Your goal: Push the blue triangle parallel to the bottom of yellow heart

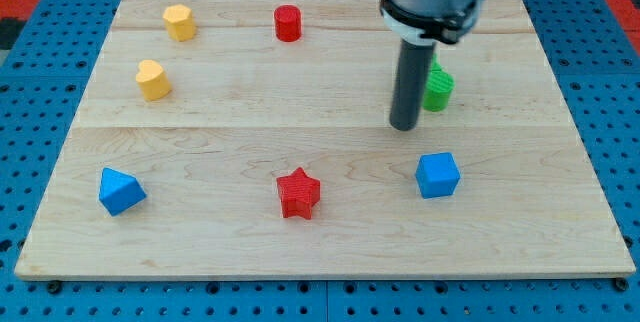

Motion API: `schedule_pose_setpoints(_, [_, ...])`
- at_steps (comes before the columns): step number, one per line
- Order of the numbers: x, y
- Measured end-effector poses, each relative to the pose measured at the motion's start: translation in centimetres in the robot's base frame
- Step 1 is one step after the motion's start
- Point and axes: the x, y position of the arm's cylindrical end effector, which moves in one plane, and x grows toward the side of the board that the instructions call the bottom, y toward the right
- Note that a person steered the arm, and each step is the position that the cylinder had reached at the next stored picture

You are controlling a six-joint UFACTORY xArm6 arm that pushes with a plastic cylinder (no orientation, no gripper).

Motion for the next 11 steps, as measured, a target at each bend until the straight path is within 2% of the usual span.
schedule_pose_setpoints(1, [-1.5, -2.1])
schedule_pose_setpoints(2, [-4.1, -8.2])
schedule_pose_setpoints(3, [-4.9, -14.2])
schedule_pose_setpoints(4, [-1.1, -18.1])
schedule_pose_setpoints(6, [9.1, -22.4])
schedule_pose_setpoints(7, [10.8, -27.9])
schedule_pose_setpoints(8, [10.6, -34.1])
schedule_pose_setpoints(9, [9.4, -36.3])
schedule_pose_setpoints(10, [8.2, -36.3])
schedule_pose_setpoints(11, [8.6, -33.9])
